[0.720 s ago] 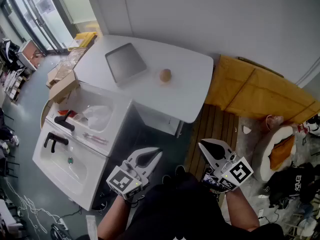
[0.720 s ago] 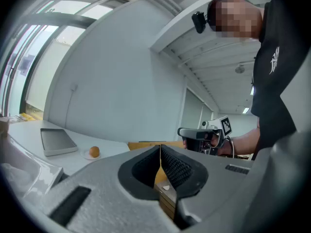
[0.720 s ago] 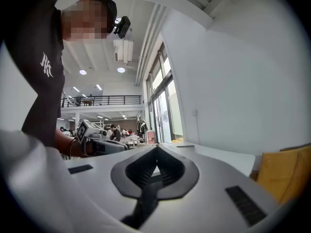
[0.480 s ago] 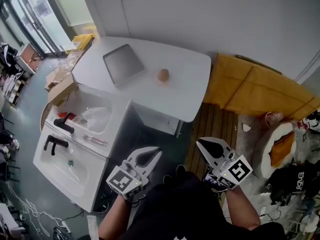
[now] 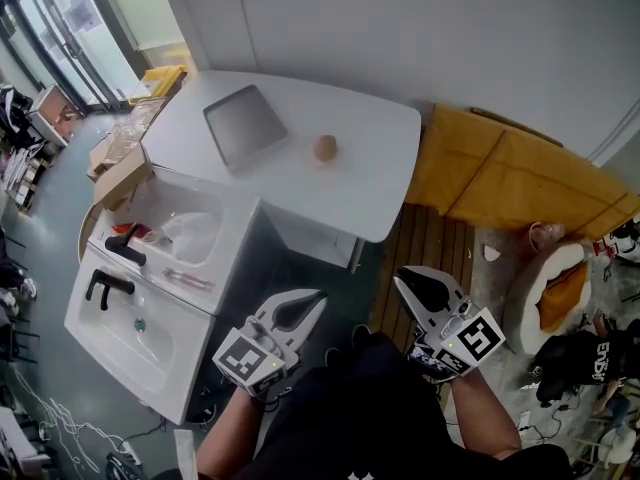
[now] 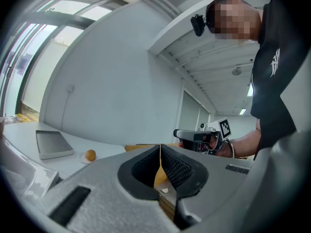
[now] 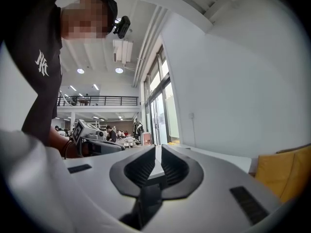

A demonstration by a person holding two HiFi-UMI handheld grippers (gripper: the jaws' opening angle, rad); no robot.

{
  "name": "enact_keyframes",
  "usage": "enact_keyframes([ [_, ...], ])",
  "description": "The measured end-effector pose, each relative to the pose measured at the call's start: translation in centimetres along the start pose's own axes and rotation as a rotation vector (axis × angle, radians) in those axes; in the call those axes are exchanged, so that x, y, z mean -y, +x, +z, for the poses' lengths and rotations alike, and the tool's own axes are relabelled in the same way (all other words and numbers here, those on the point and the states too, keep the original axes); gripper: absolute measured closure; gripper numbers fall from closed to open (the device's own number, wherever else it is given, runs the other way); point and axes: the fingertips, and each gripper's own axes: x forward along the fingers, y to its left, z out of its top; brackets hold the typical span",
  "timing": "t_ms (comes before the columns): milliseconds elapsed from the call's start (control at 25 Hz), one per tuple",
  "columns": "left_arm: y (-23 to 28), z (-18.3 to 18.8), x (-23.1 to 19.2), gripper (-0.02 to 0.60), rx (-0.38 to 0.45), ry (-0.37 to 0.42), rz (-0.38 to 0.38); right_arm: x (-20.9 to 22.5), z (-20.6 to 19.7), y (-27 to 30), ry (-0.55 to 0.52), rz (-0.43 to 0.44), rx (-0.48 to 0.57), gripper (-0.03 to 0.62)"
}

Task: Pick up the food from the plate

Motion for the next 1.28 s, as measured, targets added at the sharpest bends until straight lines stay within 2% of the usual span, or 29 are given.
enact_keyframes([
  [360,1.8,0.1,-2.2,0.572,-0.024,0.002,0.03,2.6,0.3,1.9,-0.004,0.031,0.011,0.541],
  [440,2.4,0.2,-3.2,0.572,-0.023,0.004,0.041,3.5,0.1,2.7,0.005,0.046,0.008,0.5],
  [880,8.9,0.6,-11.7,0.569,-0.031,-0.023,0.126,11.1,-1.2,9.3,0.046,0.138,-0.038,0.5],
  [960,10.2,0.5,-13.2,0.548,-0.04,-0.033,0.147,12.7,-1.4,10.5,0.053,0.149,-0.043,0.5],
  [1040,11.5,0.6,-14.8,0.481,-0.049,-0.035,0.168,14.5,-1.4,11.9,0.061,0.158,-0.036,0.5],
  [1280,14.5,1.8,-18.0,0.476,-0.071,-0.033,0.203,18.3,-1.5,15.4,0.082,0.206,-0.033,0.5],
])
